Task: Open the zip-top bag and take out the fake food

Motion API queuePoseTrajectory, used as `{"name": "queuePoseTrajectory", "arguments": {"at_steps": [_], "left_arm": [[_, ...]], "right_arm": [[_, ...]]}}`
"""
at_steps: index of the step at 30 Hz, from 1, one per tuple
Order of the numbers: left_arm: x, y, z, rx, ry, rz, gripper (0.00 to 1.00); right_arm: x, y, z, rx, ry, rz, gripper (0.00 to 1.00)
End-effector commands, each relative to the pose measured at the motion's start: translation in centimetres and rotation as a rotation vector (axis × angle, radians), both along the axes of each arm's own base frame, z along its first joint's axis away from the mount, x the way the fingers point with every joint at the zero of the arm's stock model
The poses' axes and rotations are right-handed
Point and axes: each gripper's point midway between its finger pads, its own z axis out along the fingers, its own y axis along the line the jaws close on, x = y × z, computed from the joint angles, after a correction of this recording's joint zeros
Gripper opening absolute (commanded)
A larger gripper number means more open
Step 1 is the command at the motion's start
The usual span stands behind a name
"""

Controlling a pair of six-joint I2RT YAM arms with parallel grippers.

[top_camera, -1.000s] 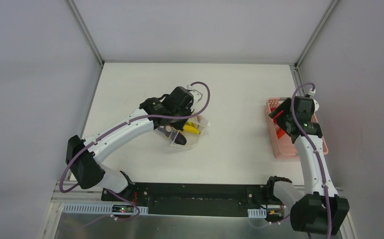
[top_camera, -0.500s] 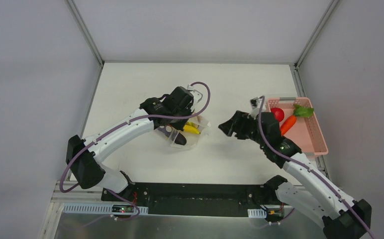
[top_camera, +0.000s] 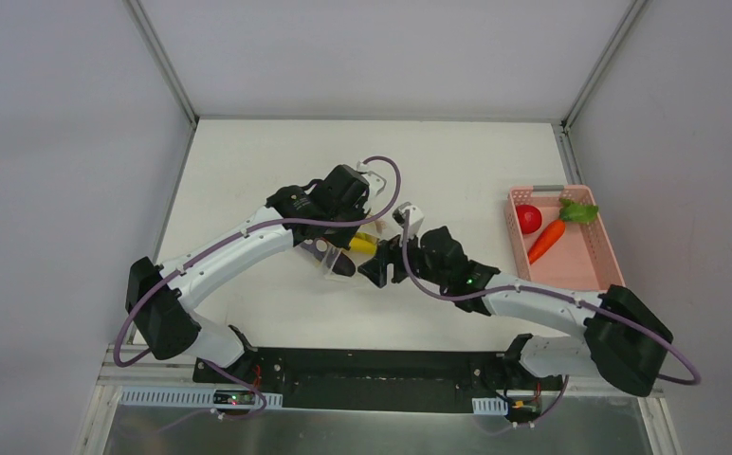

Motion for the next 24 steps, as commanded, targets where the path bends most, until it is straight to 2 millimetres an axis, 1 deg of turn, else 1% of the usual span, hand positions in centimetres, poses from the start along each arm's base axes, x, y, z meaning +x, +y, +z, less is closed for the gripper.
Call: {"name": "queuePoseTrajectory", "arguments": {"at_steps": [1,5,11,12,19,24], "left_arm": [[-0.2,0.3,1.5,-0.033,-0.012,0.005,0.00],[-0.4,0.1,1.8,-0.053,-0.011,0.001,0.00],[-0.6,-0.1,1.7,-0.064,0.000,-0.004,0.00],[-0.6,-0.1,1.7,-0.066,0.002,-0.005,0.00],[-0.8,-0.5,1.4,-0.073,0.019,-0.013,0.00],[-0.8,-0.7,1.2,-0.076,0.030,-0.016,0.00]], "right_arm": [[1.3,2.9,1.9,0.064,-0.177,0.052,0.72],[1.9,4.3,0.1,0.033,-0.191,0.066,0.71],[3.6,5.0,-2.5,0.006,-0.206,0.009,0.70],[4.2,5.0,-2.9,0.000,-0.209,-0.021,0.70],[5.2,6.4,-4.8,0.026,-0.191,-0.043,0.69],[5.3,7.6,-6.0,0.034,-0.173,-0.019,0.69]]}}
